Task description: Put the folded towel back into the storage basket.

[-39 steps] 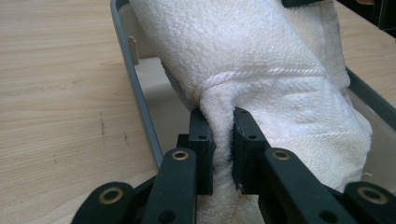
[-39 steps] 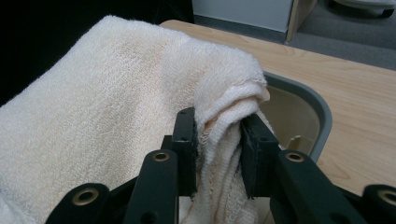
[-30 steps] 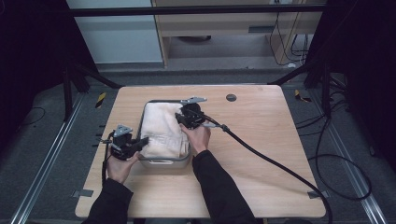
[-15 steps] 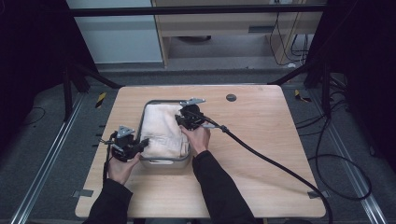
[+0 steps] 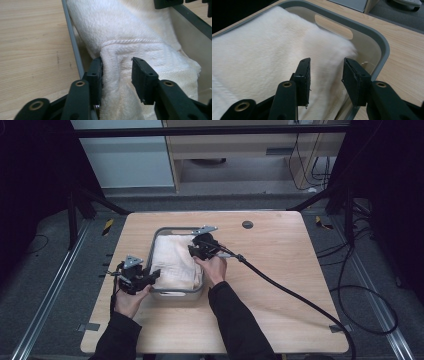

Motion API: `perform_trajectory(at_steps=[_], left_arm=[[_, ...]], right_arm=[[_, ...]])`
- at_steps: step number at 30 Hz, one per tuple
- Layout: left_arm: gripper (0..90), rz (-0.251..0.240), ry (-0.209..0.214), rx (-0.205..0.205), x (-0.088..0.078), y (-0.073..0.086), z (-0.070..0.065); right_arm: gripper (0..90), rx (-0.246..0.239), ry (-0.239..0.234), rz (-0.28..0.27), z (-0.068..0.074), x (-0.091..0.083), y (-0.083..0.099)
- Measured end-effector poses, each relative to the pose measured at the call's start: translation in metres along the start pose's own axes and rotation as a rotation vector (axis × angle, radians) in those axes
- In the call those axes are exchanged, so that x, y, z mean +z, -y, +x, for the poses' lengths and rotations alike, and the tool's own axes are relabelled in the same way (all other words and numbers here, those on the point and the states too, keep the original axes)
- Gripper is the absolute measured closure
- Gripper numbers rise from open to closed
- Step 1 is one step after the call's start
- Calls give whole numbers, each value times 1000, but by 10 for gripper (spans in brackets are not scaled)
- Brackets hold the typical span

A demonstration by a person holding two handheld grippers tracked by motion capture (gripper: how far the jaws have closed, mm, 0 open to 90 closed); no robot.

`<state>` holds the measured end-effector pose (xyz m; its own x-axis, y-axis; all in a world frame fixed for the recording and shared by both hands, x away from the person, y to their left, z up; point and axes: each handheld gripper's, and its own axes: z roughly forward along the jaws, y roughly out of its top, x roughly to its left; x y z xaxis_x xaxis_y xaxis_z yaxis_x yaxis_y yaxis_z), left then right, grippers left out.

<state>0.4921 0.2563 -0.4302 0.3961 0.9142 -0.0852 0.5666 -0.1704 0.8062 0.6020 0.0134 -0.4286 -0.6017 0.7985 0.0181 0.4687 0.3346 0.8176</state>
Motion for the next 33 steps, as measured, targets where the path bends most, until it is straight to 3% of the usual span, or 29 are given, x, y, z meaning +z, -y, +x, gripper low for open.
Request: perform_trajectory(at_steps=[9,18,33], left_arm=[[537,-84,17,16,-23,-3,-4],[438,-127,38,29,-33,0,-7],[320,-160,28,13,-48,23,8]], right_arm=[[510,-15,-7,-46,0,-22,-6],[342,1,-7,-81,-18,-58,-1],[224,58,-12,-128,-60,-130,48]])
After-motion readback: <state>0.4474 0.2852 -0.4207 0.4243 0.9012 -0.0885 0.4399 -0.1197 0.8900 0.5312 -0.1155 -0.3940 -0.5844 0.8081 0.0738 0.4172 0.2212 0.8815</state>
